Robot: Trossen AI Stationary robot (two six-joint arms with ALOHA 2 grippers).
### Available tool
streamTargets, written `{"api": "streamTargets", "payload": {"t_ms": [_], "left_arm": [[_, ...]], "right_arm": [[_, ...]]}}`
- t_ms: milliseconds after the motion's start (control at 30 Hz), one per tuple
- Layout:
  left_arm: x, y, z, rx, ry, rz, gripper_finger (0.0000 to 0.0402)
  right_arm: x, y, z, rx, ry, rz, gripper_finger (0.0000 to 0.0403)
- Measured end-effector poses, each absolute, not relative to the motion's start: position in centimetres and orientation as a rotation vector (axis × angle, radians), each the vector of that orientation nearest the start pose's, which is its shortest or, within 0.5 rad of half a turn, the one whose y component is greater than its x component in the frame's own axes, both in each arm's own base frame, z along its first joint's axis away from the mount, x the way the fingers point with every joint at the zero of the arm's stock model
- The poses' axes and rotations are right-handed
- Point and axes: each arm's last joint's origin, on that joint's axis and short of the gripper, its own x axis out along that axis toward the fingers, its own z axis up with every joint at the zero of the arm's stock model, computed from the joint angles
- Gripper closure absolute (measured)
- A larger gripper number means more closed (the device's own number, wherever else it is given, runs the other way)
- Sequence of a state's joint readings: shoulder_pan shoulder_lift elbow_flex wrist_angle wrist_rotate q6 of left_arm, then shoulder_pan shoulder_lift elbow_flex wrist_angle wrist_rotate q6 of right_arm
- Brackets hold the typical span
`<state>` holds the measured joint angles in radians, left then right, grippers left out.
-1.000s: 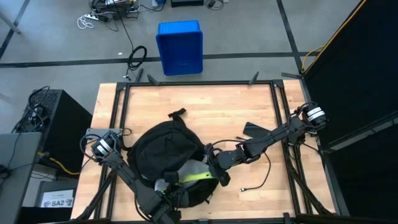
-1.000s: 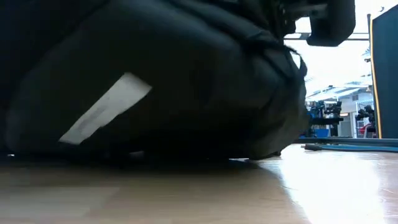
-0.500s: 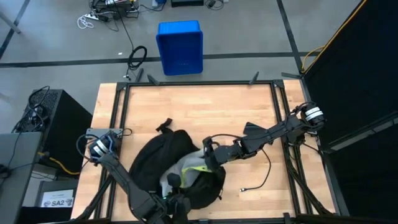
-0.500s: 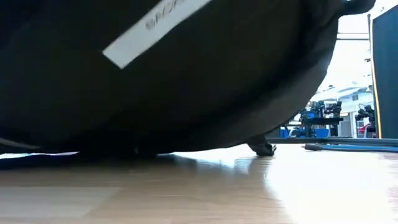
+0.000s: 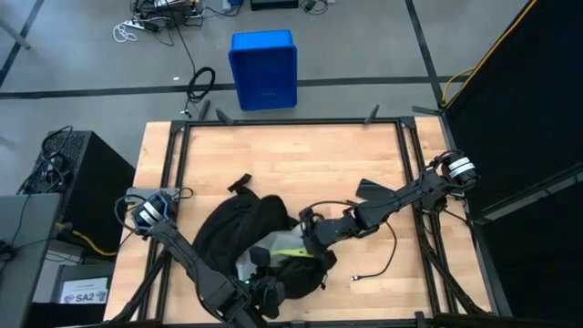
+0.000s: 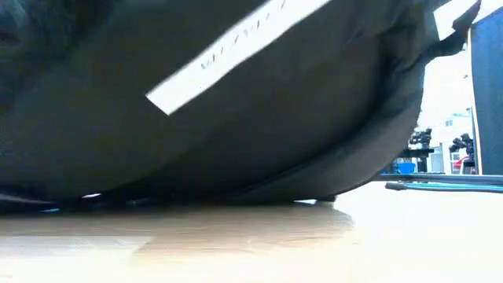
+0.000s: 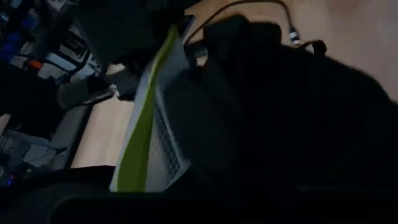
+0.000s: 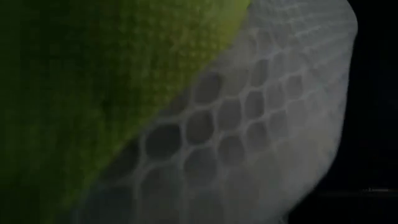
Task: Unpack backpack
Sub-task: Put the white zip bag into the black backpack
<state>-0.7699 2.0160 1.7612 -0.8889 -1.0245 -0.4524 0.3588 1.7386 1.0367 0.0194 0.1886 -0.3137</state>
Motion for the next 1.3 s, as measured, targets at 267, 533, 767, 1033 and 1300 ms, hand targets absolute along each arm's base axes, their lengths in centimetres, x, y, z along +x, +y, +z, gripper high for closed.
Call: {"api": "streamTargets", "payload": {"t_ms": [267, 533, 767, 1033, 1300], "left_arm": [[31.9, -27.0, 27.4, 0.351, 0.645, 0.338, 0.0315], [31.3, -28.0, 30.3, 0.296, 0.609, 0.297, 0.0204], [28.3, -27.0, 32.1, 0.274, 0.613, 0.485, 0.0182], [27.4, -24.8, 30.5, 0.150, 0.727, 0.643, 0.0182], [28.2, -23.5, 31.4, 0.159, 0.744, 0.657, 0.0182]], "right_arm": [[35.2, 9.4, 18.1, -0.444, 0.699, 0.137, 0.0388], [35.4, 8.3, 17.9, -0.432, 0.727, 0.058, 0.0388], [35.2, 8.9, 17.8, -0.434, 0.727, 0.075, 0.0388], [34.8, 10.6, 17.8, -0.450, 0.704, 0.125, 0.0388], [34.7, 11.2, 17.9, -0.447, 0.688, 0.150, 0.0388]]}}
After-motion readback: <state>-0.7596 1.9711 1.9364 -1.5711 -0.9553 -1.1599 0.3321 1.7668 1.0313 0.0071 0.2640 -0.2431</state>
